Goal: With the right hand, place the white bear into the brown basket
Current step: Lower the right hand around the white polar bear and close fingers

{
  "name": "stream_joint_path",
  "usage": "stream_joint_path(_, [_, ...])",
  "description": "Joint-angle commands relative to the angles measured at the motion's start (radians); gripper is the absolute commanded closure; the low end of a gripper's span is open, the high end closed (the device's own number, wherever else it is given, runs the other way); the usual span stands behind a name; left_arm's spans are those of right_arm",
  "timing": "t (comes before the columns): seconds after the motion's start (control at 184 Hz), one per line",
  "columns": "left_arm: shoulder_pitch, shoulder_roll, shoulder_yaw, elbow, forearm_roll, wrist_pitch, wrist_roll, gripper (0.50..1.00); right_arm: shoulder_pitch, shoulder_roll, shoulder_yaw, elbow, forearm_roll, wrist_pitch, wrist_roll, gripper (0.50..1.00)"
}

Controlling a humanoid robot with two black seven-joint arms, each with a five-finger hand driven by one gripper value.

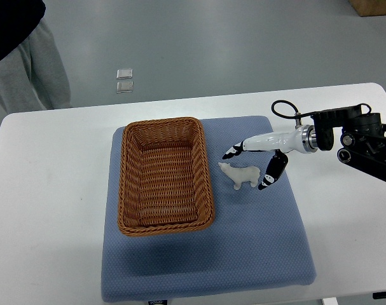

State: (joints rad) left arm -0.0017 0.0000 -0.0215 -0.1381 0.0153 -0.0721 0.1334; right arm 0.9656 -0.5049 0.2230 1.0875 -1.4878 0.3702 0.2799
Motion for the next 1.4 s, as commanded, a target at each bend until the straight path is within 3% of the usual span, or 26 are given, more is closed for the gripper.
stream_joint_path(0.0, [0.000, 0.000, 0.000, 0.000, 0.000, 0.000, 0.000, 0.500, -0.005, 0.006, 0.001, 0.000, -0.012, -0.014, -0.011, 0.585])
stream_joint_path(0.425, [0.000, 0.000, 0.000, 0.000, 0.000, 0.000, 0.000, 0.500, 0.007, 0.017, -0.001, 0.012, -0.029, -0.037, -0.007, 0.601])
stream_joint_path(0.97, [0.000, 0.000, 0.000, 0.000, 0.000, 0.000, 0.000, 0.500, -0.007, 0.026, -0.010, 0.002, -0.042, -0.057, -0.010, 0.863])
stream_joint_path(1.122, [0.000, 0.000, 0.000, 0.000, 0.000, 0.000, 0.000, 0.500, -0.004, 0.025, -0.011, 0.002, -0.042, -0.057, -0.010, 0.997])
stream_joint_path(1.395, [0.000, 0.000, 0.000, 0.000, 0.000, 0.000, 0.000, 0.500, 0.005, 0.008, 0.001, 0.002, -0.032, -0.057, -0.002, 1.000])
